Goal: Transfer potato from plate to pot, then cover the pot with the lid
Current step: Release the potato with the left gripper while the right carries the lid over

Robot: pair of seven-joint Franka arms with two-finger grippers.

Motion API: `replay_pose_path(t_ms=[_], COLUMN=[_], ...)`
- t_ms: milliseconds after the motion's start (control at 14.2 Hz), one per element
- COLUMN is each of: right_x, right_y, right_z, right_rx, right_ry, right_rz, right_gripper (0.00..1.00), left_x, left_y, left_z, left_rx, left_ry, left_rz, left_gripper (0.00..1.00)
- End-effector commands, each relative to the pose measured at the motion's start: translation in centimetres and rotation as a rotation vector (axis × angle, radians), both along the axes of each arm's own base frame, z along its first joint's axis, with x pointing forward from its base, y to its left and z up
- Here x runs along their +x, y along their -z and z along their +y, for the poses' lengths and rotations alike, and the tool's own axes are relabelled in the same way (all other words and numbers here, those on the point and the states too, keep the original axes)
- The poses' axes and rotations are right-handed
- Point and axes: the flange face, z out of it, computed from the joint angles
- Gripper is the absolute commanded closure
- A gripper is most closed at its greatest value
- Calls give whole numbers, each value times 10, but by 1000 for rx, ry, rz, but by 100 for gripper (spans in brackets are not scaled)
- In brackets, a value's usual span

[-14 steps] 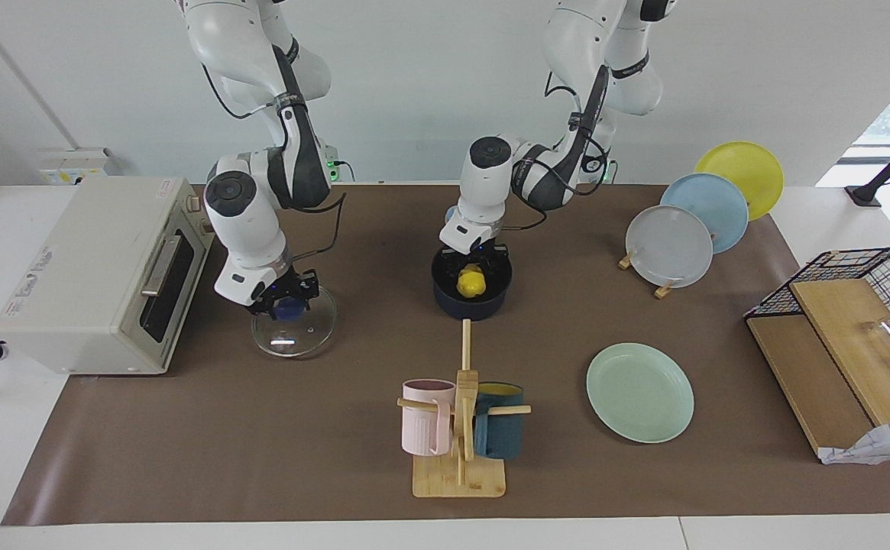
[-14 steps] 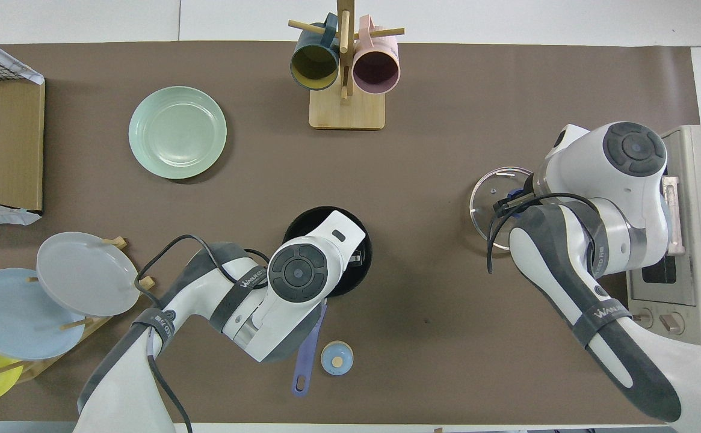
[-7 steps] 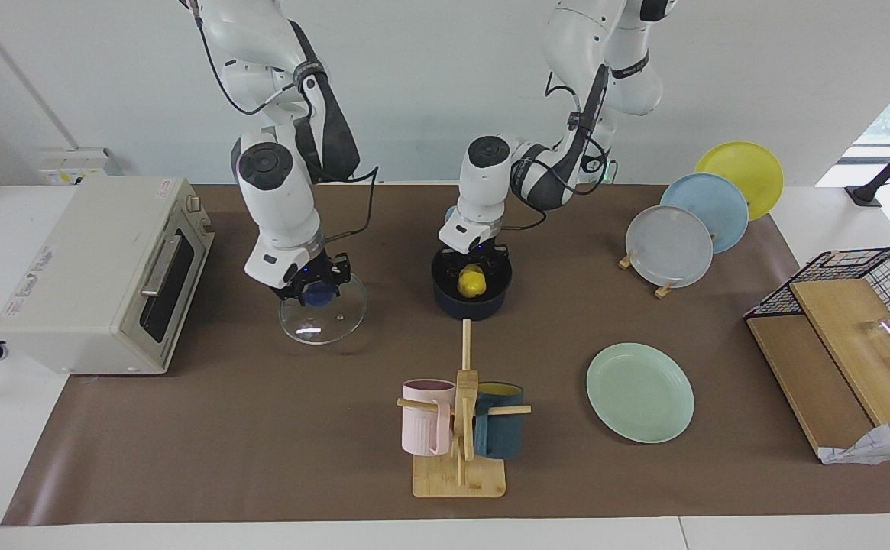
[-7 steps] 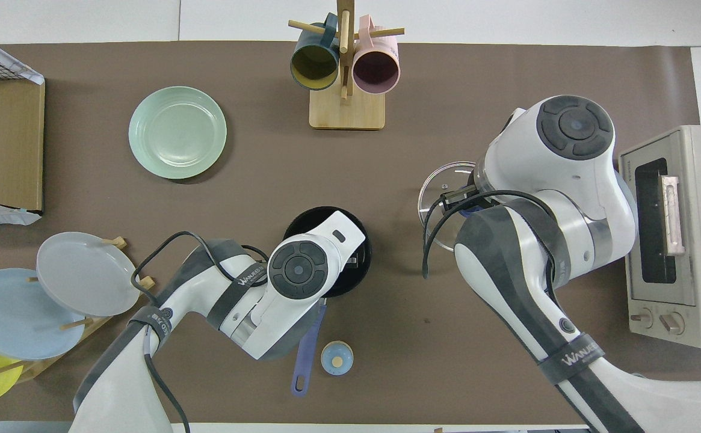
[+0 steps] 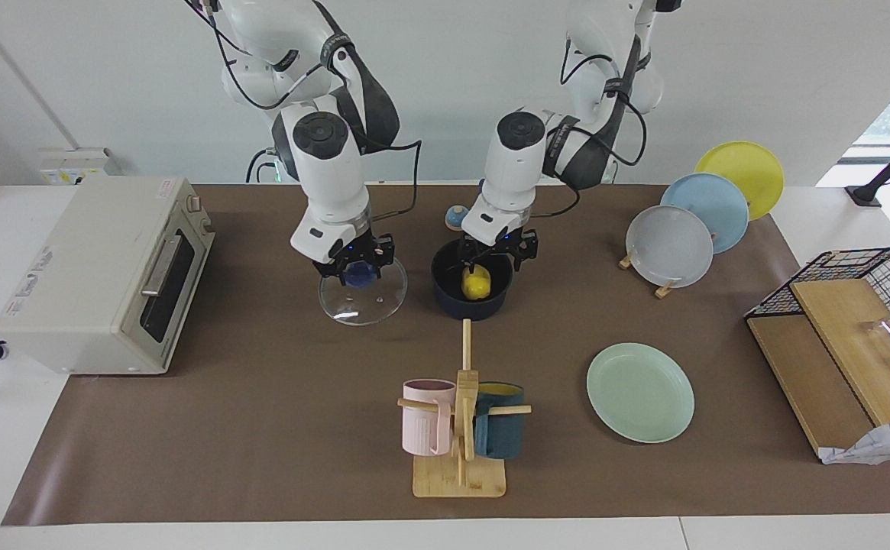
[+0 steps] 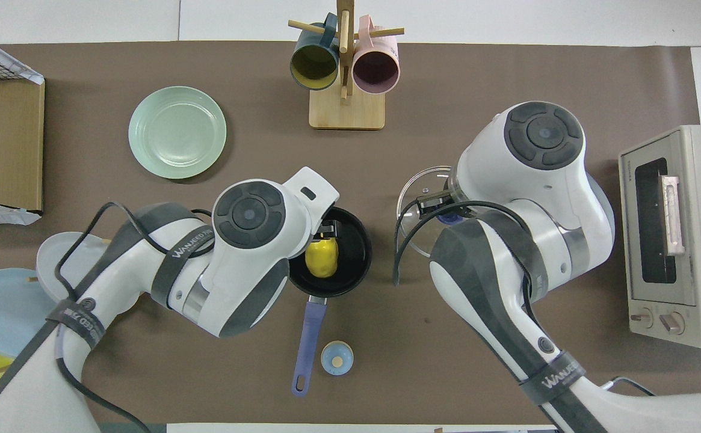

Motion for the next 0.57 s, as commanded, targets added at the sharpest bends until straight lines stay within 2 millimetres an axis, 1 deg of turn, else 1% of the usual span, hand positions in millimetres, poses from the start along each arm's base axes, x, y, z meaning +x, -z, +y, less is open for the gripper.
replay_pose_path(t_ms=[0,71,141,283,353,424,495], right_x=[-22,-32,-40,-58,-69,-76,-82], right_y=[-16,-17,-16,-14,-11,0,8], right_z=[58,81,99,131,148,166,185], right_rx=[33,47,55,56,51,34,18], right_ry=[79,107,138,133,121,129,124], right_rz=[-25,-42,-59,-78,-101,-111,-129], right_gripper=[57,57,57,57,57,57,57], left_x=[31,39,48,67,73,78,83], left_y=[-74,-100,-122,-150,-155,-157,-157], left_z=[56,79,112,171,199,222,246], left_rx=[-47,-60,-64,-59,-55,-55,-52], left_ry=[-18,-20,-37,-39,-26,-14,0], left_rz=[24,18,15,15,11,0,-6], left_gripper=[0,0,0,0,0,0,0])
